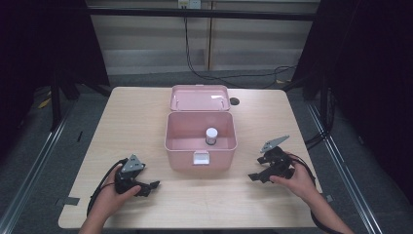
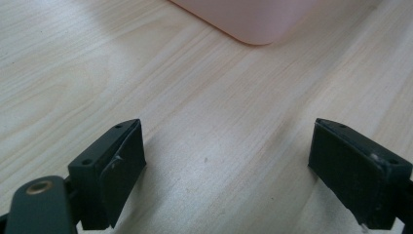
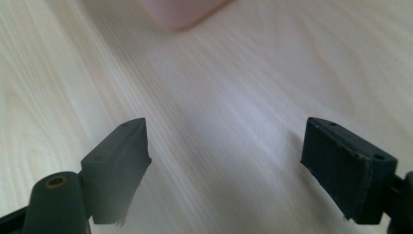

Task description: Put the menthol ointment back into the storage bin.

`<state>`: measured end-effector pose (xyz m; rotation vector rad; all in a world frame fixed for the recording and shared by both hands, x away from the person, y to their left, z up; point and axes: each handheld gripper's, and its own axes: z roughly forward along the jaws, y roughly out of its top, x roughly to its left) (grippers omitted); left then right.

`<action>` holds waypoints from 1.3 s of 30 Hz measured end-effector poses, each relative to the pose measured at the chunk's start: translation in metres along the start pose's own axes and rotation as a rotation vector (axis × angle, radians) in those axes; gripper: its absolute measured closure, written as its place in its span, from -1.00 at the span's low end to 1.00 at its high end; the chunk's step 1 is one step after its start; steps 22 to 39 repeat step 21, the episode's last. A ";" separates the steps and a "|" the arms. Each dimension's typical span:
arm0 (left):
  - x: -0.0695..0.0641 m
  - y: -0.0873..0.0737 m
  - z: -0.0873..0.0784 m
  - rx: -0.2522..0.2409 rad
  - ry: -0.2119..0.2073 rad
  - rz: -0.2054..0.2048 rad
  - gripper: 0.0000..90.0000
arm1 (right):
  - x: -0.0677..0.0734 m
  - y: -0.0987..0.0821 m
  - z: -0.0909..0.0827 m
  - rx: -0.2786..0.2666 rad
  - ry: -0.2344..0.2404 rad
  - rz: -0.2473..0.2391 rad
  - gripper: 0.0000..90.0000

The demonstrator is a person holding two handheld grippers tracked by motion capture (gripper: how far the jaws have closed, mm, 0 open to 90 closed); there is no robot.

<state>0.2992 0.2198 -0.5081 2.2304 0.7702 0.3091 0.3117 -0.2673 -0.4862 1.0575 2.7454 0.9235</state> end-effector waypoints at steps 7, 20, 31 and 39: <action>0.000 0.000 0.000 0.001 0.001 -0.003 -0.72 | 0.000 -0.011 0.007 -0.068 -0.039 -0.065 -0.68; 0.000 -0.001 -0.001 0.000 -0.003 -0.002 -0.72 | 0.003 -0.020 0.014 -0.162 -0.065 -0.109 -0.73; -0.001 -0.001 -0.001 0.000 -0.001 -0.003 -0.72 | 0.003 -0.019 0.013 -0.155 -0.066 -0.108 -0.73; -0.001 -0.001 -0.001 0.000 -0.001 -0.003 -0.72 | 0.003 -0.019 0.013 -0.155 -0.066 -0.108 -0.73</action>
